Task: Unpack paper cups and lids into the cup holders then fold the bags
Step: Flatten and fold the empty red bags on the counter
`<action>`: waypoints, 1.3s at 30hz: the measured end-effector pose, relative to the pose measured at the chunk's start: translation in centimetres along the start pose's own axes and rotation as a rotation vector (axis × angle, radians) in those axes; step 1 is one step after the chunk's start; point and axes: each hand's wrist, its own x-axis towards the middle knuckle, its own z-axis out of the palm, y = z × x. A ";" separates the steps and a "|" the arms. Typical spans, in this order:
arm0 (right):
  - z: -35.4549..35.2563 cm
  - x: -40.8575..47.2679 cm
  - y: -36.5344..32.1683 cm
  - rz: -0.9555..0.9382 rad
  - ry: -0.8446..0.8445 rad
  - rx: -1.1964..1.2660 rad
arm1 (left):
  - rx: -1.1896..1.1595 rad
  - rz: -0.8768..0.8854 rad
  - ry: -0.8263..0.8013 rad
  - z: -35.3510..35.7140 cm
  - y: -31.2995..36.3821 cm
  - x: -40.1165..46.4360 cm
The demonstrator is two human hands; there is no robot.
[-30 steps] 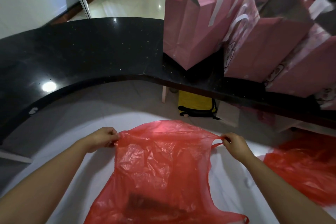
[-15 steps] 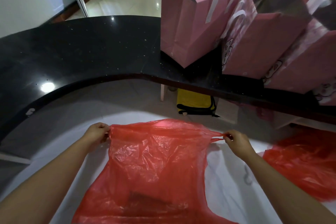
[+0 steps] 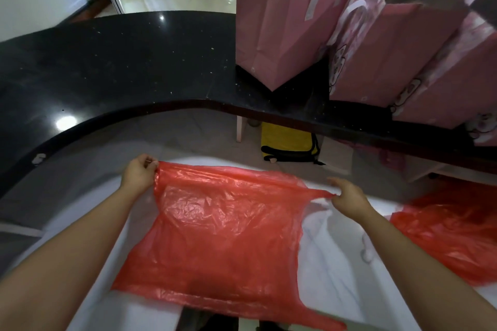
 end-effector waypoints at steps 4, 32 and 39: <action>-0.2 -0.4 -5.9 -0.186 0.126 -0.209 | -0.185 0.021 -0.101 0.2 1.7 -0.8; 8.4 5.3 -31.0 -0.527 -0.156 0.331 | -0.207 -0.186 -0.697 -4.4 -6.2 -9.7; 9.3 7.1 -31.8 -0.510 -0.120 0.277 | -0.271 -0.245 -0.601 -6.8 -8.2 -11.0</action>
